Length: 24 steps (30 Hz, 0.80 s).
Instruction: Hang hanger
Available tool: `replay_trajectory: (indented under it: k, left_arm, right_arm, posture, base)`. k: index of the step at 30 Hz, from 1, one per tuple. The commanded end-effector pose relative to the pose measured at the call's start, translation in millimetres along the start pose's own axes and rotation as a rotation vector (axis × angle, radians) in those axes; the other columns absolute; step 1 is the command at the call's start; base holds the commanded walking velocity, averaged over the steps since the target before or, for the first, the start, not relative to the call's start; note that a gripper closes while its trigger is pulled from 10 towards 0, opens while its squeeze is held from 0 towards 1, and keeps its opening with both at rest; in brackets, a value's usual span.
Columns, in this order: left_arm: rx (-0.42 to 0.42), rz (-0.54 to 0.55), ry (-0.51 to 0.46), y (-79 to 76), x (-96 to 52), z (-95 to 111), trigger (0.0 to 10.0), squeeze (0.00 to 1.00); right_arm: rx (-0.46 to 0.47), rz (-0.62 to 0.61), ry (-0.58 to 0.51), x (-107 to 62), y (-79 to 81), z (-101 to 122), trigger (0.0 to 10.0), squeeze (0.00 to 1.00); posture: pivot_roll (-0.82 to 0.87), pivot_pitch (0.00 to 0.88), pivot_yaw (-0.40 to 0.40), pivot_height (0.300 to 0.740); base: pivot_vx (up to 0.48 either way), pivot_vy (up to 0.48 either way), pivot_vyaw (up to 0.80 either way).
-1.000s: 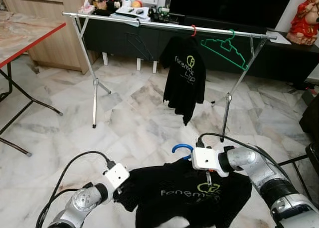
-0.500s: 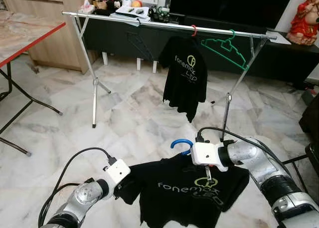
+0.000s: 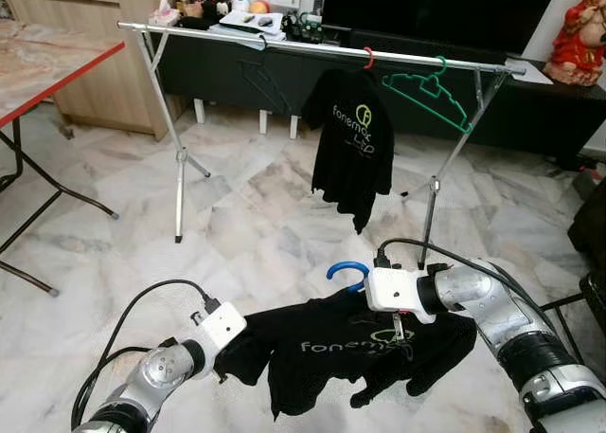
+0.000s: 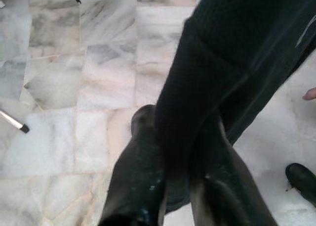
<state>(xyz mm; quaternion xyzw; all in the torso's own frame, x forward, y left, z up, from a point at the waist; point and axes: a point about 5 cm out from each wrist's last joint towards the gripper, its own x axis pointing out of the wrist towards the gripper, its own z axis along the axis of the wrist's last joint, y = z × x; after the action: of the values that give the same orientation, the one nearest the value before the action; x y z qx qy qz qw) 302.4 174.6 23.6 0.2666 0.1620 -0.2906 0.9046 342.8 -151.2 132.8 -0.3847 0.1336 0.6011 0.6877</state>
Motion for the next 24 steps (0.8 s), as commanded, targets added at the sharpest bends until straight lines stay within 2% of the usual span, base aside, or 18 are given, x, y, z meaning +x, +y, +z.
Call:
replay_trajectory:
  k: [1,9,14,17,21,23,24]
  left_arm:
    - [0.037,-0.024,0.019,-3.4,2.8,1,0.0,0.00]
    - [0.012,0.037,0.027,2.4,0.7,-2,0.0,0.00]
    - [-0.041,0.206,0.058,22.1,-4.4,-5,0.0,0.00]
    - [-0.085,0.261,0.065,28.4,-8.3,-9,0.0,0.00]
    - [-0.096,0.333,0.100,34.8,-12.8,-15,0.0,0.00]
    - [-0.201,0.481,0.158,46.2,-21.7,-26,0.0,0.00]
    - [-0.229,0.513,0.169,48.2,-23.7,-28,0.0,0.00]
  right_arm:
    - [-0.026,-0.059,-0.035,-7.2,-9.2,8,10.0,0.00]
    - [-0.023,-0.062,-0.035,-7.6,-8.7,8,10.0,0.00]
    - [-0.011,-0.073,0.005,-9.5,-8.4,1,10.0,0.00]
    - [-0.006,-0.068,0.002,-9.5,-5.7,0,10.0,0.00]
    - [-0.003,-0.100,0.016,-10.8,-7.3,-2,10.0,0.00]
    - [0.012,-0.153,0.073,-14.9,-11.9,-8,10.0,0.00]
    - [0.016,-0.175,0.093,-16.1,-13.4,-11,10.0,0.00]
  posture:
    - [-0.04,0.087,-0.107,0.740]
    - [-0.04,0.087,-0.108,0.740]
    - [-0.04,0.086,-0.107,0.740]
    - [-0.04,0.088,-0.108,0.740]
    - [-0.04,0.087,-0.106,0.740]
    - [-0.04,0.085,-0.106,0.740]
    - [-0.04,0.085,-0.106,0.740]
  base:
    - [0.000,0.000,0.00]
    - [0.000,0.000,0.00]
    - [0.000,0.000,0.00]
    - [0.000,0.000,0.00]
    - [0.000,0.000,0.00]
    - [0.000,0.000,0.00]
    - [0.000,0.000,0.00]
